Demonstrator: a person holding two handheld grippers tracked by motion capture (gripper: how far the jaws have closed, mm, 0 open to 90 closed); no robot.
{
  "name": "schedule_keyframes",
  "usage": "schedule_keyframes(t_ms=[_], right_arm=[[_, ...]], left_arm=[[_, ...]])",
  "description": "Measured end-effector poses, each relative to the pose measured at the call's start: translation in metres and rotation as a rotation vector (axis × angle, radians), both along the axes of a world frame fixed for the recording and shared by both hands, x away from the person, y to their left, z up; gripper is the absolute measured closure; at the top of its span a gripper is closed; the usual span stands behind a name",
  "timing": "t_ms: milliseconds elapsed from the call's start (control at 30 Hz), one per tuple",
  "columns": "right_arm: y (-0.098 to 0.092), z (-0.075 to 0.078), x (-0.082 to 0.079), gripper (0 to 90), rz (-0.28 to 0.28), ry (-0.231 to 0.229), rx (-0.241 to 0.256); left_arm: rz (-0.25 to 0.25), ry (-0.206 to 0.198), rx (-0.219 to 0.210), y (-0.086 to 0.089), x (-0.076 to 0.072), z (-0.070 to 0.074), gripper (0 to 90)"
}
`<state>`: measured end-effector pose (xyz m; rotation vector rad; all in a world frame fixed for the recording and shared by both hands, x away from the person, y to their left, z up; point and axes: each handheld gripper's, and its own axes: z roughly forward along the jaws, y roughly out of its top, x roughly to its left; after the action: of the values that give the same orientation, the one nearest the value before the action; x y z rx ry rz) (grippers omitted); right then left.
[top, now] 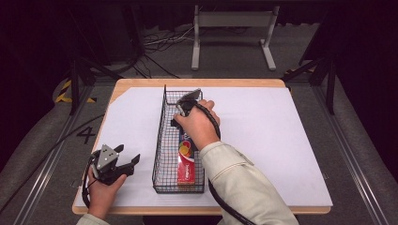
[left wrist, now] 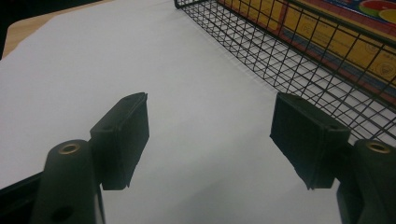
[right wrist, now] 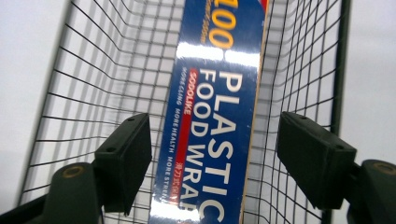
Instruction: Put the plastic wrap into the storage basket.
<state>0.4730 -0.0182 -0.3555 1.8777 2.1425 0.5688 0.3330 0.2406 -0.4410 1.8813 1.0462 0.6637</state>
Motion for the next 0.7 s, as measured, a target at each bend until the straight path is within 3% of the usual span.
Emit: schedule_keyframes(t_ms=[100, 167, 267, 533, 700], right_arm=[[-0.006, 0.009, -0.003, 27.2, 0.016, -0.012, 0.063], [-0.01, 0.018, -0.007, 27.2, 0.04, -0.059, 0.076], [-0.014, 0.027, -0.012, 27.2, 0.051, -0.087, 0.101], [-0.031, 0.047, -0.025, 26.4, 0.083, -0.186, 0.123], [-0.043, 0.052, -0.029, 26.2, 0.092, -0.202, 0.129]], left_arm=[[0.0, -0.002, 0.003, 0.0, 0.0, 0.0, 28.2], [0.003, -0.005, 0.0, -0.001, 0.0, 0.0, 28.2], [-0.001, -0.001, 0.006, -0.001, 0.001, -0.001, 28.2], [0.006, -0.001, 0.0, 0.0, 0.002, -0.001, 28.2], [0.007, 0.005, 0.002, -0.001, 0.003, -0.001, 28.3]])
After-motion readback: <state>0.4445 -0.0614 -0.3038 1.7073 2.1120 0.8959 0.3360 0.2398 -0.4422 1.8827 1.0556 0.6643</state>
